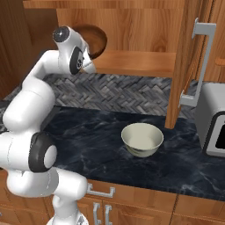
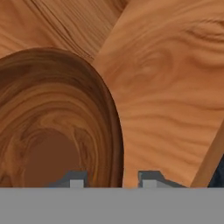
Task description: Open the cabinet. Pick the bowls from the counter and place them in the cabinet. Then close the cabinet.
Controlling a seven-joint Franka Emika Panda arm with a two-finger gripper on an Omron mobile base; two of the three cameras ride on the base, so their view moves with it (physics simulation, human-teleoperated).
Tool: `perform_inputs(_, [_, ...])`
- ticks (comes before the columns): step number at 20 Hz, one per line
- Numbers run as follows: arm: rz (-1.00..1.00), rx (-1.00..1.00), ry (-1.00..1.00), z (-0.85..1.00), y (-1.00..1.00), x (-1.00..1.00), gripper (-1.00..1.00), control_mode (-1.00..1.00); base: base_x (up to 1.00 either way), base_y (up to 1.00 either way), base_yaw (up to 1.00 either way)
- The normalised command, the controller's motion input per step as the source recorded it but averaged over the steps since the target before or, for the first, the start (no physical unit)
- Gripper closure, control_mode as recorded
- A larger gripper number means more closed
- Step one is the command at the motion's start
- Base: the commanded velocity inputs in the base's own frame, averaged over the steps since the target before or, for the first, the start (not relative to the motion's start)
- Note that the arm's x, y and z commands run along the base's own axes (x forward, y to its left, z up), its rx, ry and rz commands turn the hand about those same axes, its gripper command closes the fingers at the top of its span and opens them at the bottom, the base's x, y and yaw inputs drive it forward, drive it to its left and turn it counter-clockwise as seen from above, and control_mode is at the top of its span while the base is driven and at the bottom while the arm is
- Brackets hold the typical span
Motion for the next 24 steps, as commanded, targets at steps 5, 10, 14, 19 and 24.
perform_inputs(5, [0.0, 0.0, 0.0, 0.19, 0.0, -0.36, -1.0, -1.0, 0.0, 0.0, 0.0])
perform_inputs(10, [0.04, 0.0, -0.07, 0.19, -0.06, -0.81, -1.0, -1.0, 0.0, 0.0, 0.0])
perform_inputs(14, [0.05, 0.0, -0.12, 0.0, -0.12, -1.0, -1.0, -1.0, 0.0, 0.0, 0.0])
perform_inputs(19, [0.04, 0.0, -0.1, 0.0, -0.18, -1.0, -1.0, -1.0, 0.0, 0.0, 0.0])
perform_inputs(24, [0.02, 0.0, -0.05, 0.0, -0.21, -1.0, -1.0, -1.0, 0.0, 0.0, 0.0])
